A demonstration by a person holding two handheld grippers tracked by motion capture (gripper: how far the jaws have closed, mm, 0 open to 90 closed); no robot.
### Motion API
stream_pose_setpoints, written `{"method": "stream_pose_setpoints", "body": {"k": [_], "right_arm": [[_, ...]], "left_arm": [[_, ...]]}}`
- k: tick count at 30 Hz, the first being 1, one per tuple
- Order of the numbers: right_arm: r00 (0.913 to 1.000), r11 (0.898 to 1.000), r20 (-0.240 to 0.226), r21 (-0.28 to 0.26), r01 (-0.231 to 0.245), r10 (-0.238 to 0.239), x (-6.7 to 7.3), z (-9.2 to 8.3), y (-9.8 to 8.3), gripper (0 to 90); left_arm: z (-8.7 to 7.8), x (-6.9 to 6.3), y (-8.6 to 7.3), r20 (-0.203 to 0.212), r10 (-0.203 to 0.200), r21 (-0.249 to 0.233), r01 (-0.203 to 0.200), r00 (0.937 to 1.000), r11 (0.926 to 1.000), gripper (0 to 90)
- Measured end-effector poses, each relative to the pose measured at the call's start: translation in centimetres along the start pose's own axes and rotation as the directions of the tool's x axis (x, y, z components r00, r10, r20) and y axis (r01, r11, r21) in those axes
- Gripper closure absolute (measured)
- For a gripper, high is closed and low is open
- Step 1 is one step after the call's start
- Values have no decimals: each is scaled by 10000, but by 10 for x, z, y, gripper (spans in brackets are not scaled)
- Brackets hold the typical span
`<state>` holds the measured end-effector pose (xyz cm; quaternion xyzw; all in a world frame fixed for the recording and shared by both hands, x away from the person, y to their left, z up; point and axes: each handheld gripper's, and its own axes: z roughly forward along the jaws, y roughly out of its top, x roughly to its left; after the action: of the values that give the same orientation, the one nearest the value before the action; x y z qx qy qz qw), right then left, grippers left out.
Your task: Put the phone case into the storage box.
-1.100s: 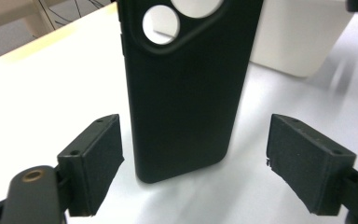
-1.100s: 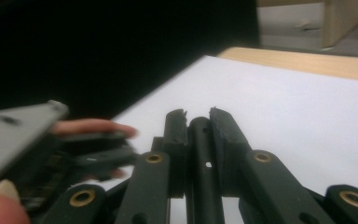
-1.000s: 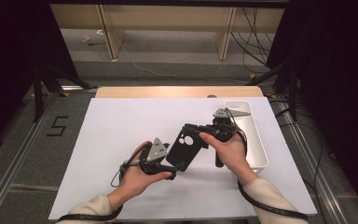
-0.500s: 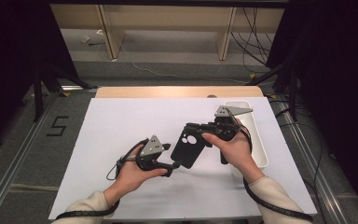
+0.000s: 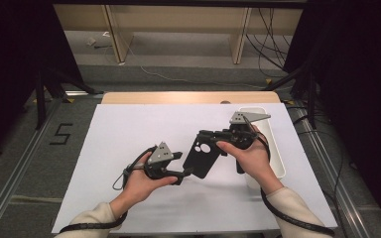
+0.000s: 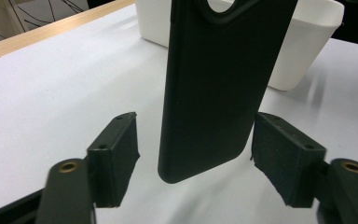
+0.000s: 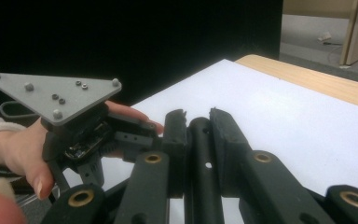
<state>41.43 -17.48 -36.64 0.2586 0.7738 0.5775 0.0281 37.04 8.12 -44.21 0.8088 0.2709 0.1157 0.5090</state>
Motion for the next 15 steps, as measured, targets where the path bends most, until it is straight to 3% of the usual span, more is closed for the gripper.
{"method": "stream_pose_setpoints", "body": {"k": [8, 15], "right_arm": [[9995, 9996, -234, 163, 216, -212, 0, -1, 1, 780], [9988, 9992, -413, 290, 262, -250, 0, 0, 0, 779]], "left_arm": [[4, -3, 4, 297, 147, -56, -145, 9995, 9999, 414], [8, -5, 4, 437, 313, 326, -327, 9986, 9989, 428]]}}
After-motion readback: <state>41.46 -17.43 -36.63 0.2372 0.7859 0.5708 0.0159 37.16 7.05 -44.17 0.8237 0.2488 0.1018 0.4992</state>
